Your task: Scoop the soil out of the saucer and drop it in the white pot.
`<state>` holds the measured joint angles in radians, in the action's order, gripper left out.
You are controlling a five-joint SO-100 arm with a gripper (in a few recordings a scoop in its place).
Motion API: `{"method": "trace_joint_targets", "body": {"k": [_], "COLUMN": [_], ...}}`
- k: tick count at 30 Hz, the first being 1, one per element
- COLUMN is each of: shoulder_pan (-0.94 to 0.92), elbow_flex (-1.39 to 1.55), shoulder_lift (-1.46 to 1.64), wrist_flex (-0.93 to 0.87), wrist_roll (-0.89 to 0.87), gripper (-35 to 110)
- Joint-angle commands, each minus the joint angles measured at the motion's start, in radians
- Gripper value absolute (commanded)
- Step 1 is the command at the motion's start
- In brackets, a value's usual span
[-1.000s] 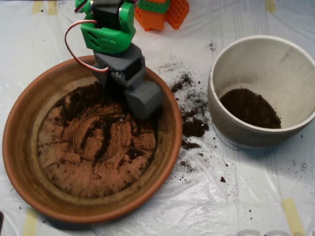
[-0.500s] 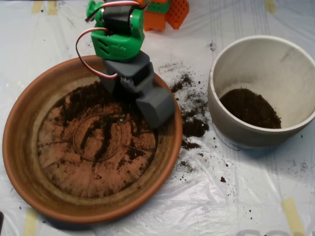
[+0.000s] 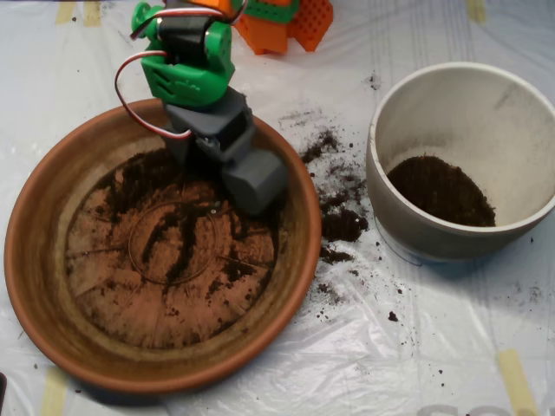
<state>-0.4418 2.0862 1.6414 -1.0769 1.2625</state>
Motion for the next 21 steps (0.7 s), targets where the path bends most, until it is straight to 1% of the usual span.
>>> {"method": "trace_joint_targets", "body": {"k": [1,6,7,10,21], "shoulder_pan": [-0.051,-0.069,-0.074,-0.081,-0.11], "elbow_flex": [-0.048,-0.071,-0.071,-0.06,-0.052], "shoulder_lift": [-0.025,-0.074,-0.077,-0.08,-0.072], "wrist_flex": [0.017,0.018,0.02,0.034,0.052], "wrist_roll": [0.026,0.069,0.08,0.095,0.124], "gripper": [34,34,31,18,3]}}
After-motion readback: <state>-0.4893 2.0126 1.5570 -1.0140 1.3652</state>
